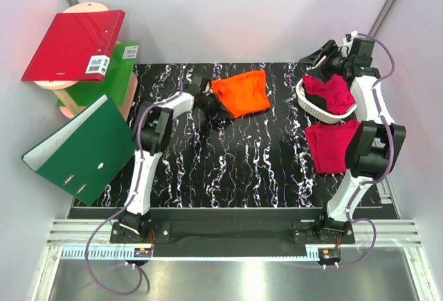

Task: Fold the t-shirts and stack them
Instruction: Smooth out wrinkles on the folded tshirt

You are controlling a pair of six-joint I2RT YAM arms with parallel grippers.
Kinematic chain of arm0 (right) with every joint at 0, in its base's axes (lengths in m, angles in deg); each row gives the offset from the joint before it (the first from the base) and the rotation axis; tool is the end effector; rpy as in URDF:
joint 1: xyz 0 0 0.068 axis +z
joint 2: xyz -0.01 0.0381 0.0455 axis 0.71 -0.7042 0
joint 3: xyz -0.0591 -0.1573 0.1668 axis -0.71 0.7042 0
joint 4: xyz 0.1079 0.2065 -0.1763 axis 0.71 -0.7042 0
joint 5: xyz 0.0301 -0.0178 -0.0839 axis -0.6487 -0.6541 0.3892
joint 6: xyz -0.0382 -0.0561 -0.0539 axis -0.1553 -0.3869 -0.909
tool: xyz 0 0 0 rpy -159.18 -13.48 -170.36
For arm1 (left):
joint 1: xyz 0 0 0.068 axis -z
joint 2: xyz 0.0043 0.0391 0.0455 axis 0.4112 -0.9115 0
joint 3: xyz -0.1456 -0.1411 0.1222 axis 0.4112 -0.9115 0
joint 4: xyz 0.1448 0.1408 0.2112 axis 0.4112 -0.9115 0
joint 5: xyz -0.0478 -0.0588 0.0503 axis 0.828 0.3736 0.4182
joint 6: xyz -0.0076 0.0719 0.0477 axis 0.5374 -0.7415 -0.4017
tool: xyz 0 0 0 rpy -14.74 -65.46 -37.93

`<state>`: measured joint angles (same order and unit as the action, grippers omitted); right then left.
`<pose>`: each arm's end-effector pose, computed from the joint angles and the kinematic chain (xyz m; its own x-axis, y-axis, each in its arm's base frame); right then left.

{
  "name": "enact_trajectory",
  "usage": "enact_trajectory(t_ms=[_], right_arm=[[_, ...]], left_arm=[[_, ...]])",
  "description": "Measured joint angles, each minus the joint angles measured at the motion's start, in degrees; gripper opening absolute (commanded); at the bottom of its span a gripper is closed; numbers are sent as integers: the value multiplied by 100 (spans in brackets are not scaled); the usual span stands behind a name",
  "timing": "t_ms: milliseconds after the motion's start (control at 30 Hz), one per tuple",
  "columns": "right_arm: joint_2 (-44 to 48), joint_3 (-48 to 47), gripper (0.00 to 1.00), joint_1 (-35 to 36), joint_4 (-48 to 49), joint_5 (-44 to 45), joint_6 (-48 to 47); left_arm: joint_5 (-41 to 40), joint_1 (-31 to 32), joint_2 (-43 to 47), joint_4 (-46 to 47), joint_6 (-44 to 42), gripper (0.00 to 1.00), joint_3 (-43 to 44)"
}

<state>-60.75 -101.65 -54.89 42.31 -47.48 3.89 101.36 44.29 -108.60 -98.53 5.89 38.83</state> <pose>0.4919 -0.0356 0.2748 -0.6294 0.6079 -0.4840 -0.0024 0.6213 0.7835 0.4918 -0.2288 0.0418 -0.8943 -0.4194 0.1560 -0.3819 0.5337 -0.7545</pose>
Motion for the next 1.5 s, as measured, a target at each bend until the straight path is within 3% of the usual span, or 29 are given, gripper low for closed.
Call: enact_trajectory(t_ms=[167, 200, 267, 300, 333, 600, 767, 867, 1067, 1267, 1500], right_arm=[[61, 302, 68, 7, 2, -96, 35], [70, 374, 68, 7, 2, -109, 37], [74, 492, 68, 11, 0, -168, 39], [74, 538, 68, 13, -2, -190, 39], [76, 579, 68, 17, -2, -201, 39], [46, 820, 64, 170, -7, -474, 37], [-466, 671, 61, 649, -2, -992, 42], [-1021, 391, 58, 1060, -216, -1130, -33], [-1869, -212, 55, 1790, -1099, -1132, -317], [-2264, -697, 55, 1849, -1790, -922, -658], [-2393, -922, 57, 1864, -2100, -623, -859]], left_arm=[[-72, -28, 1381, -225, -531, 0, -1923], [-81, -42, 1646, -321, -647, 6, -2221], [-101, -61, 2081, -555, -911, 59, -2632], [-109, -74, 2240, -691, -1099, 92, -2732], [-146, -85, 2409, -846, -1237, 99, -2802], [-632, -140, 3547, -1709, -2245, 99, -2959], [-1121, -173, 4030, -1930, -2485, 99, -2813], [-1351, -223, 3753, -2013, -2553, 99, -2396], [-1698, -315, 2356, -2208, -2771, 99, -1115], [-1825, -328, 1637, -2498, -2802, 99, -564], [-1864, -328, 1471, -2610, -2752, 99, -144]])
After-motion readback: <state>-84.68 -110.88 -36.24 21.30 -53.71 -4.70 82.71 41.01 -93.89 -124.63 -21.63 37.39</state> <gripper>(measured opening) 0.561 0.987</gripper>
